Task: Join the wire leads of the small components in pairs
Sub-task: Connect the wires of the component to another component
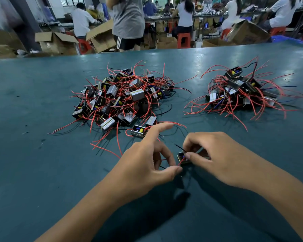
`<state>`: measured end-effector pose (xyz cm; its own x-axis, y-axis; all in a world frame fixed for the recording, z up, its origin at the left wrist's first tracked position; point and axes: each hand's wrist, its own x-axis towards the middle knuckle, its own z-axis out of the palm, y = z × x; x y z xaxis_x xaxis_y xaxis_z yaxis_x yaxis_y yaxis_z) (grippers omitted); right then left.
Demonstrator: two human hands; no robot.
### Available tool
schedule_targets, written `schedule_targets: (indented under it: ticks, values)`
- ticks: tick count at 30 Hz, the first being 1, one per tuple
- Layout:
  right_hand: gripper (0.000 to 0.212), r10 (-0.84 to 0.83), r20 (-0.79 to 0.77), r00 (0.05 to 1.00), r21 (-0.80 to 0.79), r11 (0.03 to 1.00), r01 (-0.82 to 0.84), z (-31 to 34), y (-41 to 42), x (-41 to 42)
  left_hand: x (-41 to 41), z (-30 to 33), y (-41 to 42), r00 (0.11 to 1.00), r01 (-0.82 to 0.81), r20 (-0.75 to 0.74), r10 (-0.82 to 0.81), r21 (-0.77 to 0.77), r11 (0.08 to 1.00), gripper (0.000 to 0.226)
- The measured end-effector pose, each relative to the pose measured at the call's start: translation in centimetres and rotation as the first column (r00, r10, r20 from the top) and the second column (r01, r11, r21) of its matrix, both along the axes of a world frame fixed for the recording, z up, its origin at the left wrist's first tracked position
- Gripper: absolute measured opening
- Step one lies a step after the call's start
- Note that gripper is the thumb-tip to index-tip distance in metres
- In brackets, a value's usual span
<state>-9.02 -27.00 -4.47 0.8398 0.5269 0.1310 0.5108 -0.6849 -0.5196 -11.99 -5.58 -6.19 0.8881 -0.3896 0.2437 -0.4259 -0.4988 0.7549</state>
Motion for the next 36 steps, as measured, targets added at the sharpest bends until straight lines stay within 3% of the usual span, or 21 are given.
schedule_targets:
  ticks: [8, 13, 17, 20, 24, 26, 32, 36]
  values:
    - [0.011, 0.134, -0.063, 0.989, 0.005, 0.991, -0.134, 0.4, -1.1, 0.7, 1.3, 0.1, 1.2, 0.979, -0.185, 0.092, 0.183, 0.019, 0.982, 0.05]
    - [0.008, 0.136, -0.007, 0.991, -0.057, 0.989, -0.136, 0.5, -0.9, 0.4, 1.5, -0.3, 0.6, 0.968, -0.223, 0.095, 0.231, -0.093, 0.97, 0.045]
    - [0.006, -0.035, 0.068, 0.997, 0.254, 0.967, 0.017, 0.2, 1.1, -0.4, 1.6, -0.3, 0.2, 0.974, -0.178, 0.116, 0.195, -0.145, 0.973, 0.052]
    - [0.028, -0.079, -0.025, 0.997, 0.41, 0.908, 0.082, -0.6, 2.8, -1.2, 1.5, -0.5, -0.1, 0.978, -0.146, 0.122, 0.169, -0.178, 0.973, 0.051]
    - [0.038, -0.092, 0.053, 0.994, 0.627, 0.778, 0.039, -0.2, 4.1, -1.9, 1.5, -0.5, -0.4, 0.979, -0.13, 0.133, 0.154, -0.177, 0.976, 0.045]
    - [0.038, -0.09, 0.016, 0.996, 0.712, 0.701, 0.052, -0.2, 4.3, -1.7, 1.5, -0.6, -0.5, 0.978, -0.124, 0.14, 0.151, -0.188, 0.974, 0.044]
    - [0.04, -0.05, -0.287, 0.957, 0.604, 0.765, 0.222, -1.8, 3.7, -1.2, 1.9, -1.1, -0.1, 0.975, -0.167, 0.111, 0.194, -0.215, 0.962, 0.037]
    - [0.044, -0.029, -0.307, 0.951, 0.498, 0.847, 0.187, -2.0, 3.0, -0.9, 2.2, -1.2, 0.2, 0.979, -0.183, 0.042, 0.2, -0.256, 0.949, 0.033]
